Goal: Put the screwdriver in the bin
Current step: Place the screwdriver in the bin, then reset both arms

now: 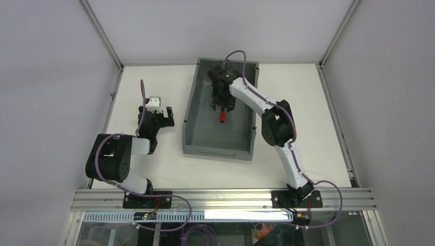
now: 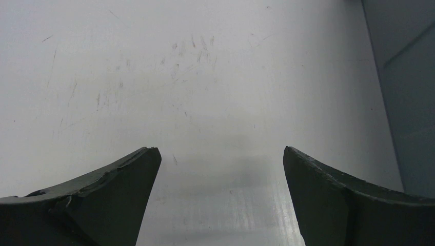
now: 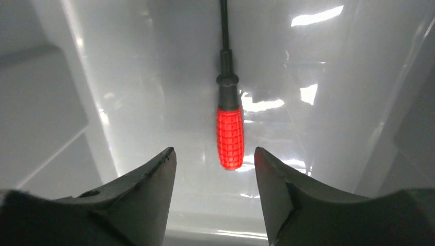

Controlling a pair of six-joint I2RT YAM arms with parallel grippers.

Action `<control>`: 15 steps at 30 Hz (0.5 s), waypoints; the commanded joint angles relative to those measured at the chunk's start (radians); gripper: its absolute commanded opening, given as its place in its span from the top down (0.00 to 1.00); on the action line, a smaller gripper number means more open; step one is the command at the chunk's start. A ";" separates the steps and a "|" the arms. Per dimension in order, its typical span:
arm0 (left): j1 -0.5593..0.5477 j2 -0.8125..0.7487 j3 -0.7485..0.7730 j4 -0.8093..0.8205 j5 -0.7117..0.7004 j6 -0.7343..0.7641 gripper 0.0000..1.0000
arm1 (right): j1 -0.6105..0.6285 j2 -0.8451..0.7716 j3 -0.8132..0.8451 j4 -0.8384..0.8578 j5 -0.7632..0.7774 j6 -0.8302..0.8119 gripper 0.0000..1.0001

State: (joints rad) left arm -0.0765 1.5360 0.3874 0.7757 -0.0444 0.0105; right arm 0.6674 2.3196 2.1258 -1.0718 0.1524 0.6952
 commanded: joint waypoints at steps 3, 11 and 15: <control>0.011 -0.032 -0.004 0.028 0.015 -0.008 0.01 | -0.003 -0.159 0.135 -0.048 0.053 -0.061 0.34; 0.011 -0.032 -0.004 0.028 0.015 -0.009 0.01 | -0.047 -0.250 0.233 -0.061 0.059 -0.140 0.13; 0.010 -0.031 -0.004 0.028 0.015 -0.009 0.01 | -0.080 -0.303 0.234 -0.050 0.064 -0.188 0.01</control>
State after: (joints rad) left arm -0.0765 1.5360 0.3874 0.7757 -0.0444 0.0105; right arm 0.6231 2.1086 2.3199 -1.1225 0.1921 0.5732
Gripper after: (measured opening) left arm 0.992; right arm 0.967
